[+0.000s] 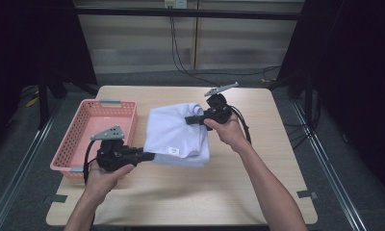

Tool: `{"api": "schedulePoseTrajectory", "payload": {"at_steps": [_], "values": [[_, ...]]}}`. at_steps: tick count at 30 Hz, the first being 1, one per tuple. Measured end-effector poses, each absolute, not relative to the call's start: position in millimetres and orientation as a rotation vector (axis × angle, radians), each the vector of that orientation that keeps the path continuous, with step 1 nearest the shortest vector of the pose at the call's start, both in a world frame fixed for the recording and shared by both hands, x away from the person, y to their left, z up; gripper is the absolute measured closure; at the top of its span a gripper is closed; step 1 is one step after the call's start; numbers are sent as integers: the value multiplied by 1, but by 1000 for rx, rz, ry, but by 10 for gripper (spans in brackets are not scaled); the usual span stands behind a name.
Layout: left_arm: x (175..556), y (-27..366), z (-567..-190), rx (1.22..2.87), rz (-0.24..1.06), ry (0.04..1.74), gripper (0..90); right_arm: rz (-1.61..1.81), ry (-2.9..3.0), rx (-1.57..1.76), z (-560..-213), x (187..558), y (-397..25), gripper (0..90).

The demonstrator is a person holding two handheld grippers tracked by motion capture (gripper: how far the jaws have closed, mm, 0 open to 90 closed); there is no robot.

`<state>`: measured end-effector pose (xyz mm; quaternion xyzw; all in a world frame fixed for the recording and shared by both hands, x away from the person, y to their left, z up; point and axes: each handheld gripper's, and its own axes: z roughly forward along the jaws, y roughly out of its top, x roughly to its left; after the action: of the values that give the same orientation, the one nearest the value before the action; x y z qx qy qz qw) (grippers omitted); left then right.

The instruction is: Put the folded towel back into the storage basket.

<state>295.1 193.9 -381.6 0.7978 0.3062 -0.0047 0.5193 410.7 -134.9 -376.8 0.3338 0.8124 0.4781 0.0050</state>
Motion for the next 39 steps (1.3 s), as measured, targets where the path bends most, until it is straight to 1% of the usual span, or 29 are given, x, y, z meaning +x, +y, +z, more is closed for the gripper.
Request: {"api": "schedulePoseTrajectory", "payload": {"at_steps": [7, 13, 17, 24, 32, 35, 37, 39], "values": [[296, 211, -376, 1882, -5, 752, 749, 1502, 2557, 1017, -367, 417, -120, 696], [295, 224, -368, 1857, 43, 772, 749, 1511, 2568, 989, -357, 424, -104, 697], [296, 234, -365, 1858, 32, 767, 750, 1513, 2578, 981, -351, 428, -94, 696], [297, 257, -357, 1822, 52, 790, 750, 1525, 2599, 957, -339, 436, -73, 696], [295, 289, -342, 1772, 102, 829, 749, 1532, 2629, 909, -322, 447, -37, 696], [294, 306, -342, 1749, 110, 857, 750, 1531, 2644, 901, -321, 451, -18, 696], [294, 312, -344, 1746, 109, 865, 750, 1533, 2646, 900, -321, 452, -14, 696], [292, 322, -346, 1728, 134, 903, 750, 1522, 2666, 885, -323, 456, 2, 696]]}}
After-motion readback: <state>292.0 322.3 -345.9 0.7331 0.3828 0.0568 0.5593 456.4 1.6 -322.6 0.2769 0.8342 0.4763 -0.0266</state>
